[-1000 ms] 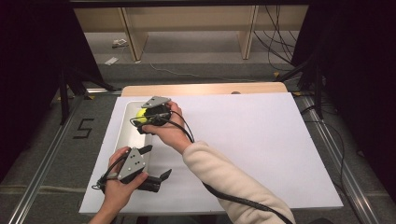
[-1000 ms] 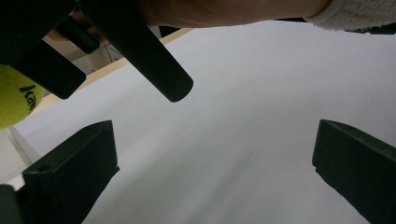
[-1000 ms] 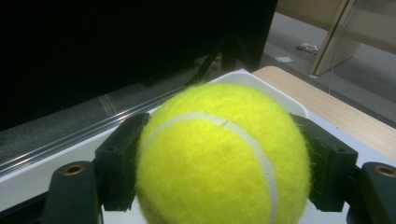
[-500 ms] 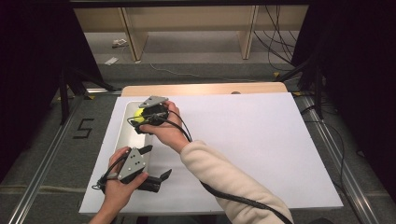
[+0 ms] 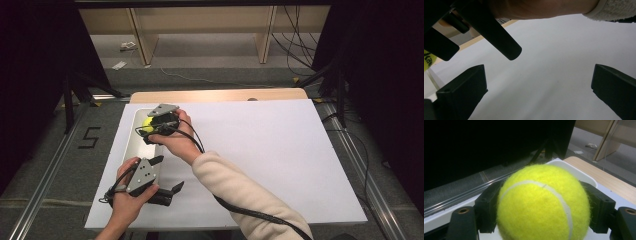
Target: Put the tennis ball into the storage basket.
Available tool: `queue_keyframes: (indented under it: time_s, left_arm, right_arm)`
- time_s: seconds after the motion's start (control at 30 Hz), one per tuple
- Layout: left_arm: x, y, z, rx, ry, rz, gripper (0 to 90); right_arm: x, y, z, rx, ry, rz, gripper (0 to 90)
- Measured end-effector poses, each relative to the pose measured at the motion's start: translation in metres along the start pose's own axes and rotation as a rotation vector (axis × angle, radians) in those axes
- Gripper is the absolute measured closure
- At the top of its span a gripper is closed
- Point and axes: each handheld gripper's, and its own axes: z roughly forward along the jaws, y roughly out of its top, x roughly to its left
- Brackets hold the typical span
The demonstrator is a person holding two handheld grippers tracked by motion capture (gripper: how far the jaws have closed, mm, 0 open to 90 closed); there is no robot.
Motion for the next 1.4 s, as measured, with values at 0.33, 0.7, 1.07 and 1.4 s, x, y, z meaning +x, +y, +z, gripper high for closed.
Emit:
queue_keyframes:
  time_s: [0.33, 0.7, 1.07, 1.4]
  left_arm:
    - [0.0, 0.0, 0.0, 0.001, -0.001, 0.003, 0.0]
    - [0.0, 0.0, -0.001, -0.003, 0.002, 0.0, 0.0]
    - [0.0, 0.0, -0.001, -0.001, 0.001, 0.002, 0.0]
    - [0.0, 0.0, -0.001, -0.002, -0.001, -0.002, 0.0]
  right_arm:
    - [0.0, 0.0, 0.004, 0.007, 0.002, 0.002, 26.9]
    - [0.003, 0.002, 0.008, 0.005, 0.005, 0.005, 26.9]
    - [0.002, 0.005, 0.01, 0.01, 0.011, 0.0, 26.9]
    - [0.004, 0.006, 0.012, 0.014, 0.015, 0.005, 26.9]
